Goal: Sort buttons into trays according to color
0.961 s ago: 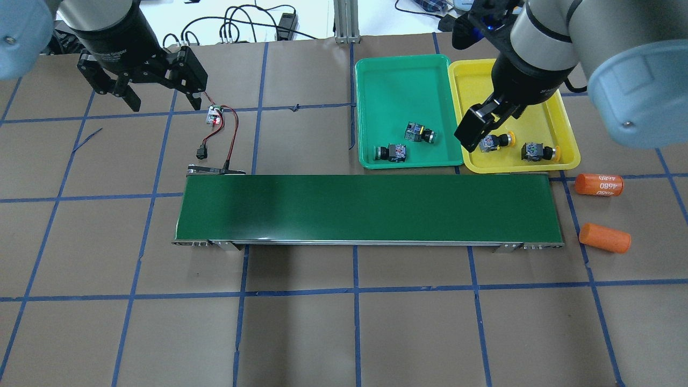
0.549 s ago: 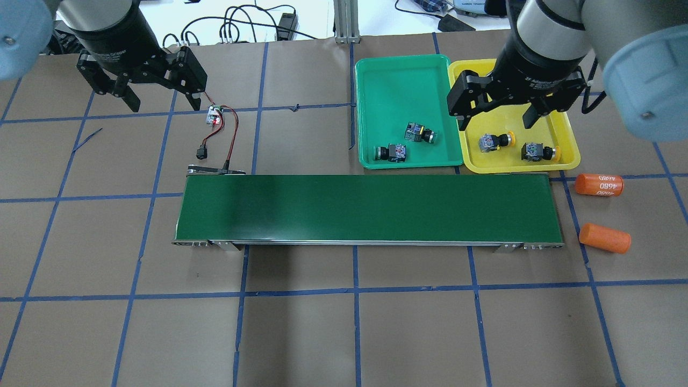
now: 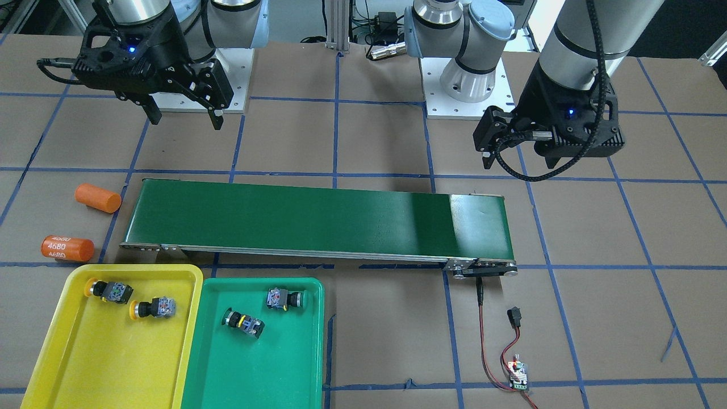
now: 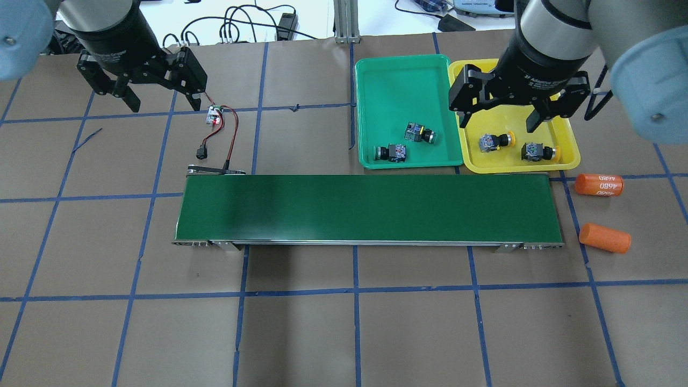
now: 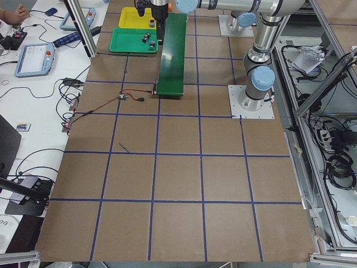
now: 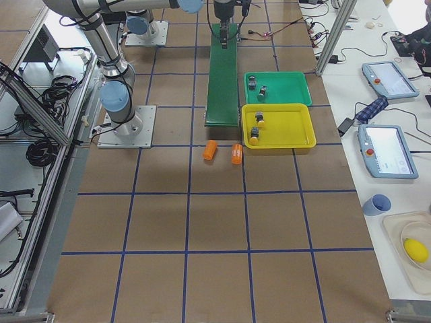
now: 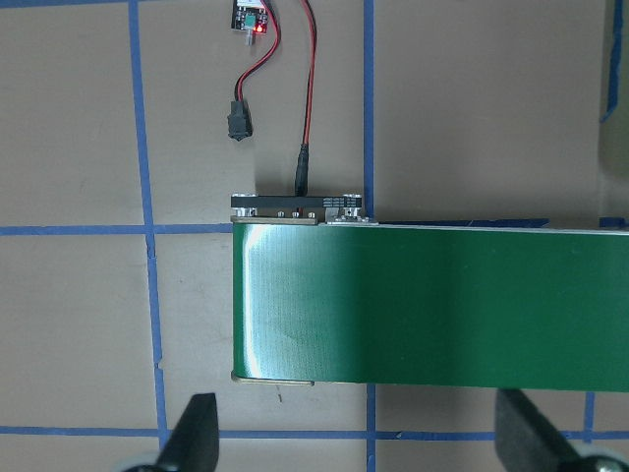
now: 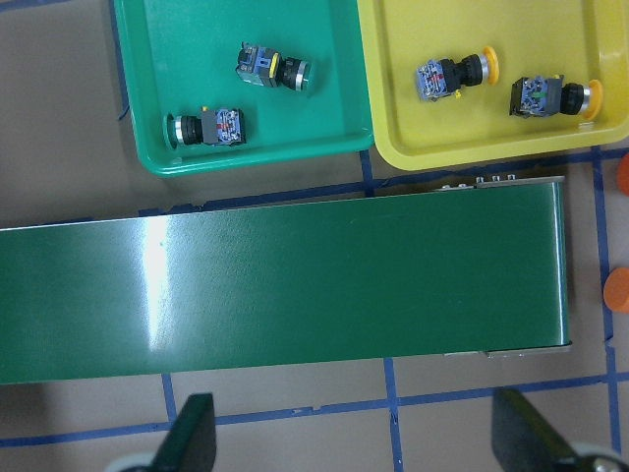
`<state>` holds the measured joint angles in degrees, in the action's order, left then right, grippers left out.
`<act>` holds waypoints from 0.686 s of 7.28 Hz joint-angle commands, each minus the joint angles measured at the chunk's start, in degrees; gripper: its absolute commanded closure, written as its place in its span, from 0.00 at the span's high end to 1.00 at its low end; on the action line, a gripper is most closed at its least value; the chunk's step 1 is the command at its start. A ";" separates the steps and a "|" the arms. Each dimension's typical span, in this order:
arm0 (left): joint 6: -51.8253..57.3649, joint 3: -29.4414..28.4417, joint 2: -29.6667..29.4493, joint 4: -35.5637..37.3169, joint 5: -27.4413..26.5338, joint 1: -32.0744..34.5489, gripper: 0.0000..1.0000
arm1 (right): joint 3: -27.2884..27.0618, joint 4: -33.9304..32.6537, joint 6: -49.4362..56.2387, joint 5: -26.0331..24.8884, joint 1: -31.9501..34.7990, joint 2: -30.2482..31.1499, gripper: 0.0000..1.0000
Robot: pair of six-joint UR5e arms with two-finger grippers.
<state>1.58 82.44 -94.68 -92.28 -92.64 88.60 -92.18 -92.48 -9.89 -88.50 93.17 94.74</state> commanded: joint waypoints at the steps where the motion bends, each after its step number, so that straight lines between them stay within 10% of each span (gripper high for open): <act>1: -0.09 0.01 -0.24 0.00 0.09 0.00 1.00 | -0.01 0.10 -0.04 0.00 0.00 0.00 1.00; 5: 0.00 -0.08 0.10 0.00 -0.09 0.00 1.00 | -0.01 0.28 0.22 -0.09 0.00 -0.08 1.00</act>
